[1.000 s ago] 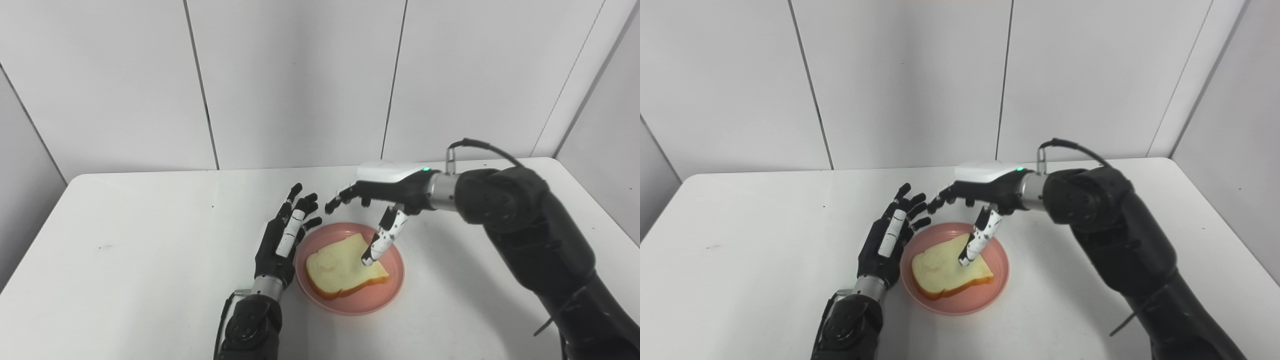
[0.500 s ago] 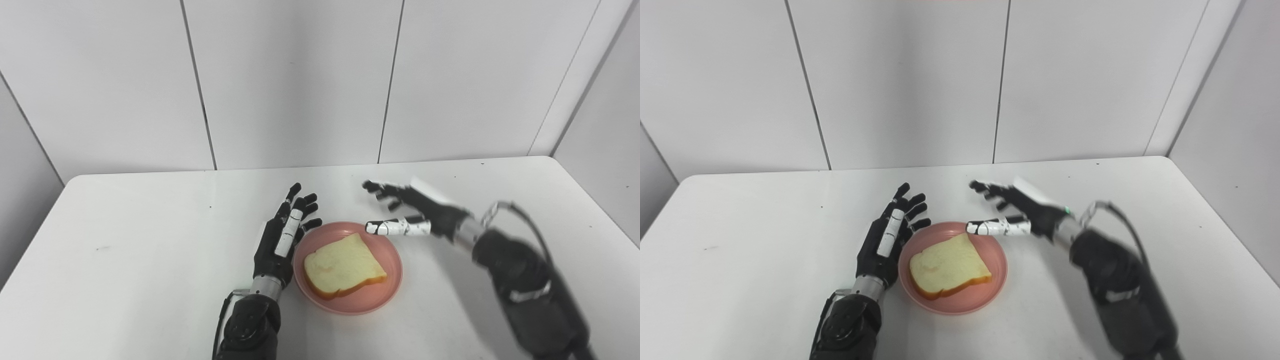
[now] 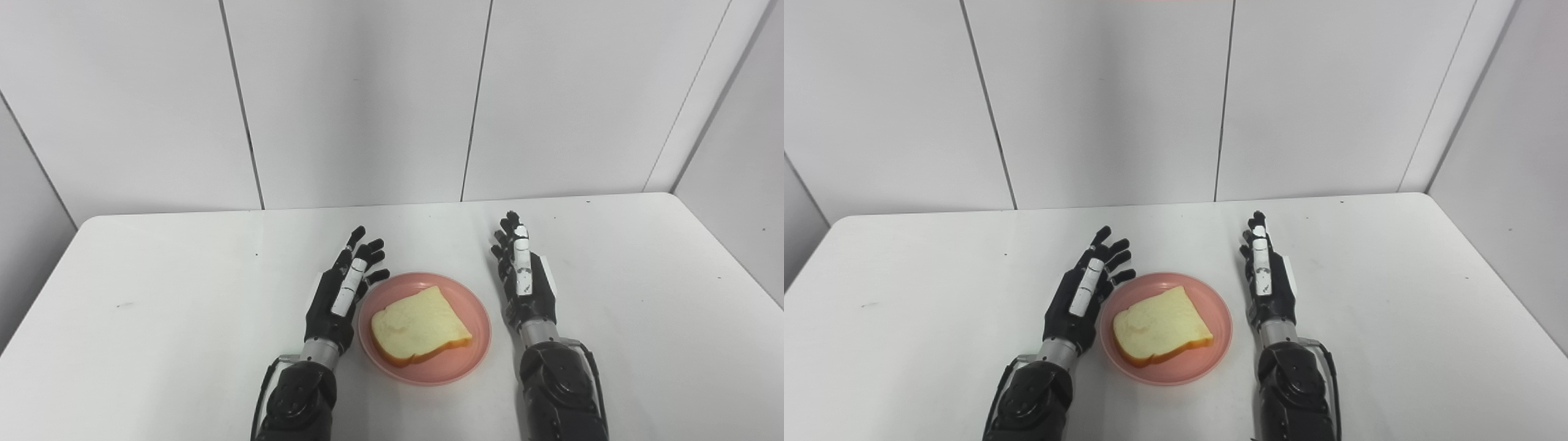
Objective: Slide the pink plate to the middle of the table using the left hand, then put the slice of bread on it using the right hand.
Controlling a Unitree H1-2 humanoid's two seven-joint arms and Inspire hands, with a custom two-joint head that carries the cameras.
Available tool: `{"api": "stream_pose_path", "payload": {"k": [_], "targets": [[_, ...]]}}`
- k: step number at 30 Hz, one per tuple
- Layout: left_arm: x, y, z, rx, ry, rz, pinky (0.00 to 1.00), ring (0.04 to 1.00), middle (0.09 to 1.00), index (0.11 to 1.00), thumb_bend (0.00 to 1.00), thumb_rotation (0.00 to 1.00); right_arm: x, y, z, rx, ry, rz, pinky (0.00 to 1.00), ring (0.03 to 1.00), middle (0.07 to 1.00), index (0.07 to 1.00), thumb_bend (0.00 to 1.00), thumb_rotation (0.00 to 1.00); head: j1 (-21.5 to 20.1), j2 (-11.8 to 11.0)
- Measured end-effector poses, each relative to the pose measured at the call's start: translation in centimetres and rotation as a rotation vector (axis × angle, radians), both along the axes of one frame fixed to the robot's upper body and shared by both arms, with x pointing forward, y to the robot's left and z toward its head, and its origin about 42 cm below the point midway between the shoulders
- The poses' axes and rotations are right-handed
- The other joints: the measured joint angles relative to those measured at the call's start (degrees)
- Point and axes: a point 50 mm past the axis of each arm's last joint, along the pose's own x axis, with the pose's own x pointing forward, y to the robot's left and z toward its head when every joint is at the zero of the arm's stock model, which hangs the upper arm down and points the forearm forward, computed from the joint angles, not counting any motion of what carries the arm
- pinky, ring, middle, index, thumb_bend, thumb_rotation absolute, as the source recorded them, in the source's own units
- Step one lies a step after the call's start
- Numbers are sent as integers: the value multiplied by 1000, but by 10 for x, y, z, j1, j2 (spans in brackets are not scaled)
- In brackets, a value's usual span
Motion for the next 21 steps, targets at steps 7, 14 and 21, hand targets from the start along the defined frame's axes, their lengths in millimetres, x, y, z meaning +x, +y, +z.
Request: {"api": "stream_pose_path", "payload": {"k": [7,14,21], "targets": [[0,2,0,1,-1,-1,769,875,862,925,848,725,0,3,0,-7,-5,6,1000,1000,1000,1000,861,1000,2,0],[-3,1,1,24,-11,29,805,925,933,936,858,751,-2,4,0,-26,-4,24,1000,1000,982,978,840,1000,7,4],[-7,-1,2,50,-42,152,972,991,991,970,797,795,-4,2,0,-35,-7,44,1000,990,956,951,853,1000,11,6]]}}
